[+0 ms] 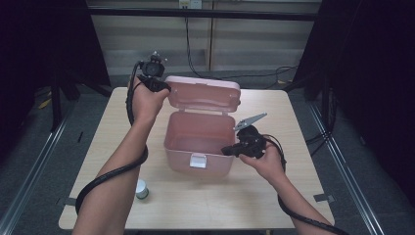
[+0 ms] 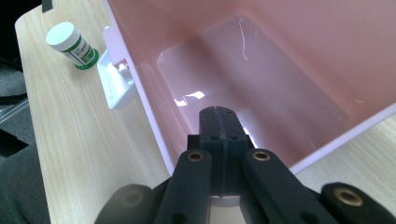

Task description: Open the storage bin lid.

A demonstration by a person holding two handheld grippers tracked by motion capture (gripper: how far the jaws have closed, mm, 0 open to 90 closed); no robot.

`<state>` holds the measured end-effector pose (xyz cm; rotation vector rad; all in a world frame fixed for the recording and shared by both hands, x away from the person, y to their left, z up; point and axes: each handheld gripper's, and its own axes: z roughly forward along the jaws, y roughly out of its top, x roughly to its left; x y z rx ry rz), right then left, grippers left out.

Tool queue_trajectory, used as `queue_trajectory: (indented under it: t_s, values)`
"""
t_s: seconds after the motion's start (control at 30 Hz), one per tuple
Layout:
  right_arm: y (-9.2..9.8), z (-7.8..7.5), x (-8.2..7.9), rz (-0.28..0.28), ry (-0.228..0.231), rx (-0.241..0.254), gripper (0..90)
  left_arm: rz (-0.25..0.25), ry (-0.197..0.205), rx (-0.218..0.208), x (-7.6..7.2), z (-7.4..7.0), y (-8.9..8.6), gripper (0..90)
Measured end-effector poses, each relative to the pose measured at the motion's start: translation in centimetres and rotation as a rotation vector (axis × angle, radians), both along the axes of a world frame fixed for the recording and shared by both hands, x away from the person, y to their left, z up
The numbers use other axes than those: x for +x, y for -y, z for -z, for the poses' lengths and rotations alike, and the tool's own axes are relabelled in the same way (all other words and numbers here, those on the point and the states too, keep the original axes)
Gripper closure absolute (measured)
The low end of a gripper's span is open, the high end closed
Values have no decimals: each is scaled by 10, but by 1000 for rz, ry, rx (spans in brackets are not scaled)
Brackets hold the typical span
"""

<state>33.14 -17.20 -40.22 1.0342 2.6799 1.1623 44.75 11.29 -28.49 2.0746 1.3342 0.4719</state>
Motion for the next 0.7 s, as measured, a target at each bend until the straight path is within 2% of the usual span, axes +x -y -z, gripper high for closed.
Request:
queue_trajectory:
  t_s: [0.13,0.5,0.7]
  values:
    - [1,1,0,-1,0,10,900,-1,-3,4,5,-1,1,871]
    - [2,1,1,-11,-1,22,900,-6,-41,15,15,-4,4,873]
    - [3,1,1,-12,1,23,900,-7,-39,10,18,-4,5,872]
